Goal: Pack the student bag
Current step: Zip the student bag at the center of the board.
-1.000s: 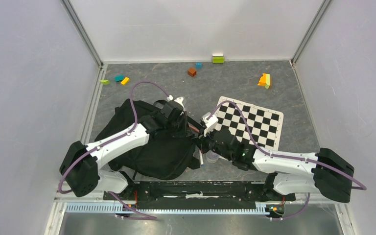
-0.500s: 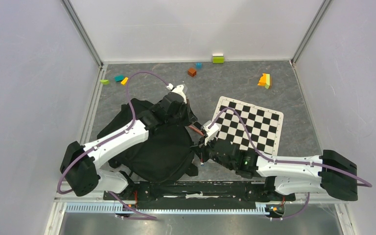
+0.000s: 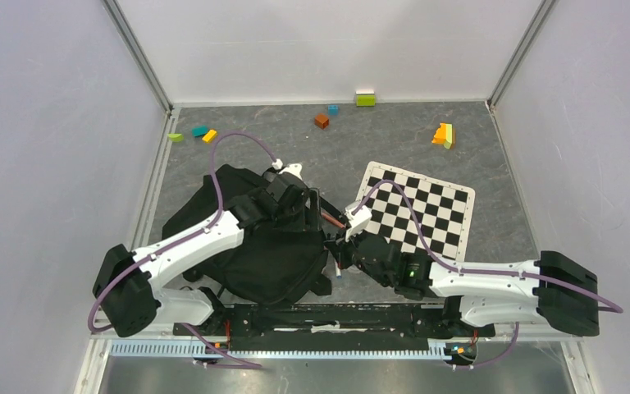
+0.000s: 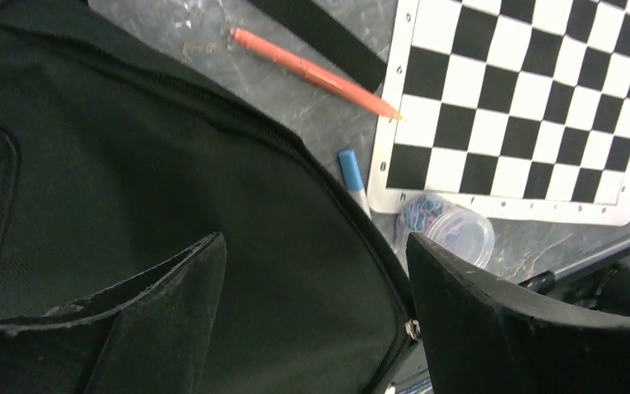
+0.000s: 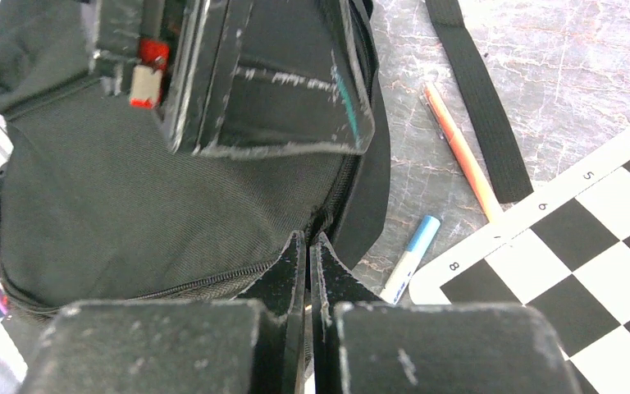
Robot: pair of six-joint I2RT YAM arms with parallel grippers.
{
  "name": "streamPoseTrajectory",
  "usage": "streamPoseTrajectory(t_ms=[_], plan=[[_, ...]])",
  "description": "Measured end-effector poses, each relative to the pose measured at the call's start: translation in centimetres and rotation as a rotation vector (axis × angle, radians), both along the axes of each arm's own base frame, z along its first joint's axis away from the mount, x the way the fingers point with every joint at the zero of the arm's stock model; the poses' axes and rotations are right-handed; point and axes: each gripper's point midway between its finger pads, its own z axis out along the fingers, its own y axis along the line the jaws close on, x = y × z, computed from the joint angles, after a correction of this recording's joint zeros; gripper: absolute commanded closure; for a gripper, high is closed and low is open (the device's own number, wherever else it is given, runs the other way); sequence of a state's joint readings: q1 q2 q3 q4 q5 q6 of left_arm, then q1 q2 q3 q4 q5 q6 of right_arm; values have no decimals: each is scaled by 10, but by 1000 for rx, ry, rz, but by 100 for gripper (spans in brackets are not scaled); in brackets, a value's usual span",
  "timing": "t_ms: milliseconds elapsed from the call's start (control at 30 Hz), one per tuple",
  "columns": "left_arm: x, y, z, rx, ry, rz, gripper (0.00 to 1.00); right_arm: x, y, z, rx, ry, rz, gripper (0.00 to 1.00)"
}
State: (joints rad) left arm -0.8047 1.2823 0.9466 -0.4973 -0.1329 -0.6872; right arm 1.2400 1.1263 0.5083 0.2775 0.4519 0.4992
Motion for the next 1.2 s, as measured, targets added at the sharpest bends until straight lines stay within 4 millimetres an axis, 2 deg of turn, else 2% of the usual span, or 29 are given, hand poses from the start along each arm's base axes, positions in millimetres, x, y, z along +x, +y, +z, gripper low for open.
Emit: streamPoseTrajectory(t_ms=[200, 400, 433, 500, 700, 767, 1000, 1200], plan=[[-19, 0, -15, 90, 58, -49, 5, 1, 5, -19, -62, -4, 15, 100], [-23, -2, -35, 154, 106, -73, 7, -4, 14, -22, -72, -28, 53, 100], [-23, -3, -37, 161, 112, -77, 11, -5, 15, -22, -75, -34, 62, 100], [-23, -6, -41, 174, 123, -85, 26, -8, 18, -22, -79, -42, 77, 100], [-27, -13, -50, 193, 149, -127, 83, -12, 22, -25, -99, -64, 103, 100], [-28, -15, -50, 192, 150, -136, 97, -12, 22, -26, -104, -67, 102, 100], [-26, -17, -43, 175, 127, -134, 98, -10, 19, -25, -100, -66, 67, 100], [-17, -20, -17, 124, 50, -117, 98, -19, 23, -15, -55, -64, 61, 100]])
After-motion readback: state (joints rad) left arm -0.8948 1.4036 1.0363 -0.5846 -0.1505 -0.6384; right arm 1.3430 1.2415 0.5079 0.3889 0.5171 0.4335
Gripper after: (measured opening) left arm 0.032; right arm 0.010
